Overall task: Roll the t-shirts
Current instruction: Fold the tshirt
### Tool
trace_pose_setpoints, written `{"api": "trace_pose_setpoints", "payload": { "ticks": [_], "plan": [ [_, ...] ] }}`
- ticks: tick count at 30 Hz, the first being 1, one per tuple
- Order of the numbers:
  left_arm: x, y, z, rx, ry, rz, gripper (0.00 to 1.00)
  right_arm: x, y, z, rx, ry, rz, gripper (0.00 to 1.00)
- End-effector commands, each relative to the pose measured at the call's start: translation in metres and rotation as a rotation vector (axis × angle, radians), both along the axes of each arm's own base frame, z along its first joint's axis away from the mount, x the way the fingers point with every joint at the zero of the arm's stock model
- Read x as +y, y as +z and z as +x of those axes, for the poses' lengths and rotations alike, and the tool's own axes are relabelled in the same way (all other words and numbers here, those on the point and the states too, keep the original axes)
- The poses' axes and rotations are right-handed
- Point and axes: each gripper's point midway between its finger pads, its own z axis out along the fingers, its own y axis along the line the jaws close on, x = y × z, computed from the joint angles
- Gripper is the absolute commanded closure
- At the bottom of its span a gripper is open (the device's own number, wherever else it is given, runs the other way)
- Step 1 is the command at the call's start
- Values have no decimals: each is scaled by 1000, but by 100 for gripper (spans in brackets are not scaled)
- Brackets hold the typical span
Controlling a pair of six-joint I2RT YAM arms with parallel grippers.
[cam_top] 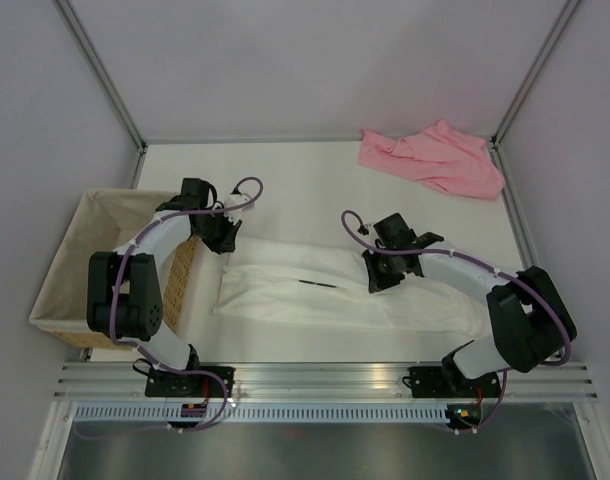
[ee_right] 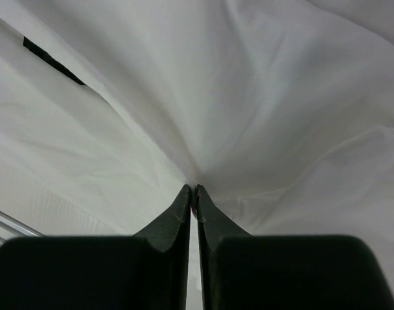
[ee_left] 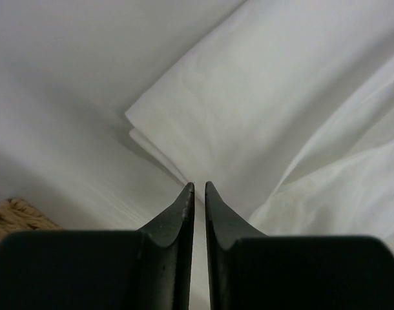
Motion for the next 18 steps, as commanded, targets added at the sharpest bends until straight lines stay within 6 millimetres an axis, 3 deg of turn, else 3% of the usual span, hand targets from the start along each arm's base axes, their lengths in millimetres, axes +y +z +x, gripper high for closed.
{"api": "trace_pose_setpoints", "payload": {
  "ticks": [1,5,8,11,15,18],
  "plan": [
    [-9,-17,-8,57,9,-7,85,4,7,-3,-11,-15,35,86],
    [-10,-35,-42,95,-69,6,86,3,10,-20,29,-5,56,76],
    [-1,-42,-57,103,-115,58,87,9,23,-33,59,13,118,68],
    [10,-50,-62,108,-141,121,87,15,34,-38,68,25,164,66],
    [7,-37,-51,72,-120,105,87,21,51,-16,-15,3,177,67],
    [-3,-17,-34,24,-101,53,85,21,63,27,-137,-94,133,74]
  ]
}}
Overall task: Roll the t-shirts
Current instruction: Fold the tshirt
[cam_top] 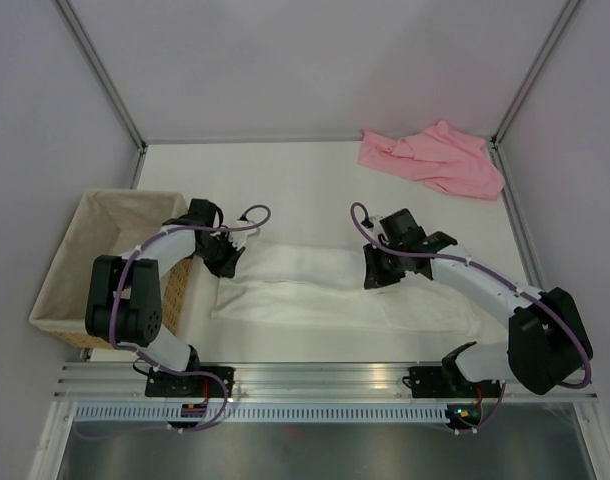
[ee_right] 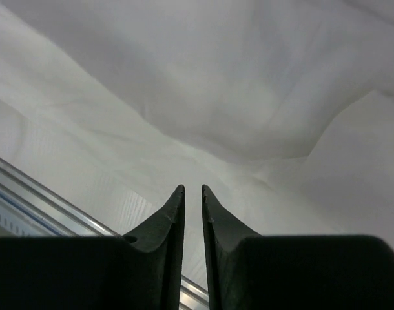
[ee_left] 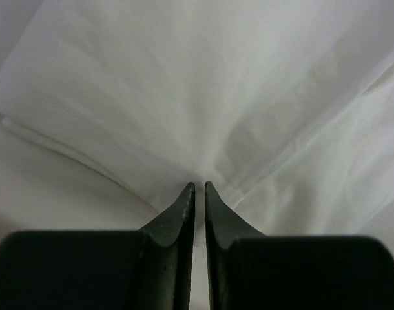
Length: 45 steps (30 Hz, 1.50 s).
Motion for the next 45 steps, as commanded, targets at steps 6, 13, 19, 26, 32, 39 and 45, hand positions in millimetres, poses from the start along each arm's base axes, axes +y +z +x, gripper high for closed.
{"api": "trace_pose_setpoints", "payload": {
  "ticks": [6,13,19,26,32,39,45],
  "plan": [
    [-12,41,64,-137,164,-68,83,12,-14,92,-111,-239,-76,96],
    [6,-2,64,-95,253,48,84,5,-68,124,-75,-331,-194,100],
    [21,-12,90,-134,343,122,85,9,-77,175,-124,-350,-228,100],
    [33,-4,116,-196,377,167,85,20,-36,225,-247,-277,-215,99],
    [48,5,124,-253,372,231,85,-15,36,220,-362,-353,-182,90],
    [21,53,124,-321,355,74,82,-105,2,150,-208,-621,-136,93],
    [10,36,94,-215,338,67,82,-143,-43,123,-88,-758,-103,100]
  ]
}}
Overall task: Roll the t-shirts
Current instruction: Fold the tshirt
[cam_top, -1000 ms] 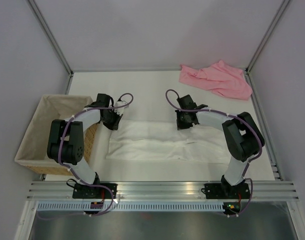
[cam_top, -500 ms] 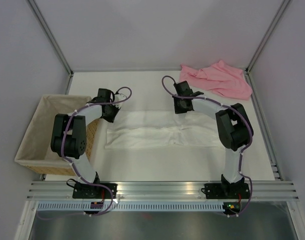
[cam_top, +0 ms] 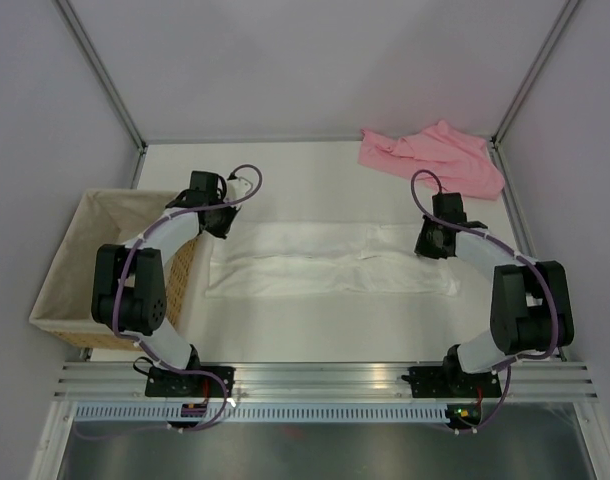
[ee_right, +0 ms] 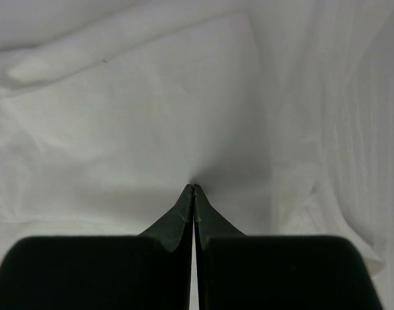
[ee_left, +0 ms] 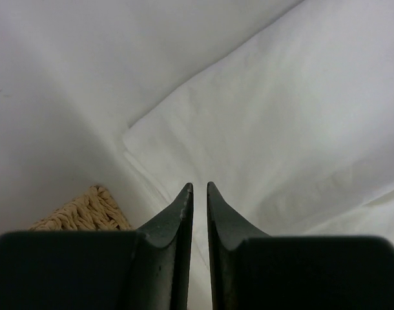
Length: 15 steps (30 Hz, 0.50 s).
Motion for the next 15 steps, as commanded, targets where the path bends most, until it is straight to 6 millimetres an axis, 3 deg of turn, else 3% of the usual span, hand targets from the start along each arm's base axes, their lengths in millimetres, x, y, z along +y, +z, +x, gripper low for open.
{"api": "trace_pose_setpoints", "payload": {
  "ticks": [1,4,7,11,15],
  "plan": [
    [-6,-16,-27,92,8,-33,82,-6,-23,-9,35,-71,83,100],
    [2,-43,-51,171,21,1,82,-44,-45,-21,77,-185,80,100],
    [13,-67,-68,232,21,58,82,-63,-55,-29,103,-228,82,100],
    [27,-70,-60,206,39,114,83,-80,-53,-28,107,-244,55,100],
    [18,-59,-47,170,22,70,82,-80,-37,-16,67,-213,63,100]
  ]
}}
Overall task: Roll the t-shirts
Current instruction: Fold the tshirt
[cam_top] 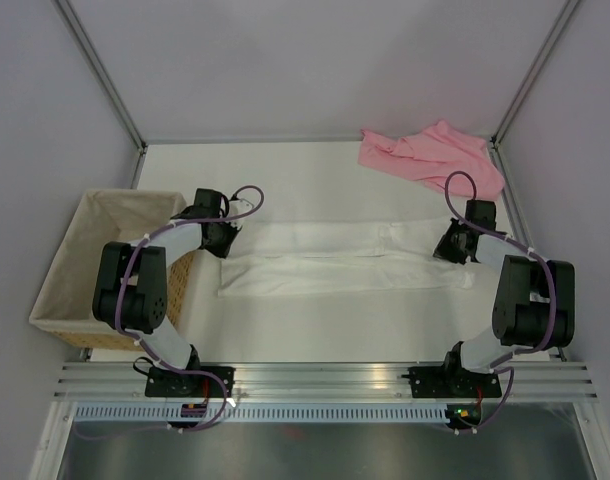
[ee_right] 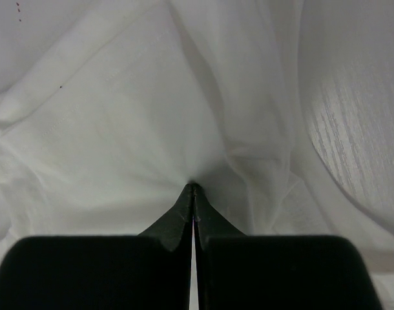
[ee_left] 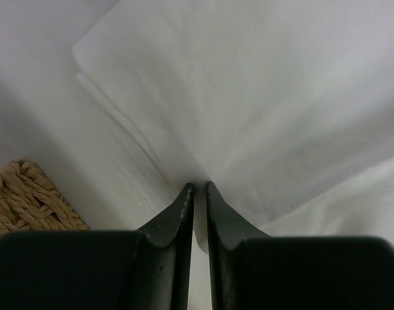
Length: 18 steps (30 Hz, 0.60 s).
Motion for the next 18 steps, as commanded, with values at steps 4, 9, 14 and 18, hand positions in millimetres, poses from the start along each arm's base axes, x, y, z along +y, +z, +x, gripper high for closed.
{"api": "trace_pose_setpoints", "payload": {
  "ticks": [4,9,14,18],
  "plan": [
    [3,9,13,-12,11,-3,82,-19,21,7,15,44,-156,99],
    [-20,55,20,-85,-42,-112,81,-6,60,22,-49,94,-205,96],
    [-34,59,6,-44,-70,-164,80,12,73,20,-89,110,-173,94],
    [-38,39,-9,18,-75,-159,80,55,74,18,-119,215,-113,95]
  ]
}}
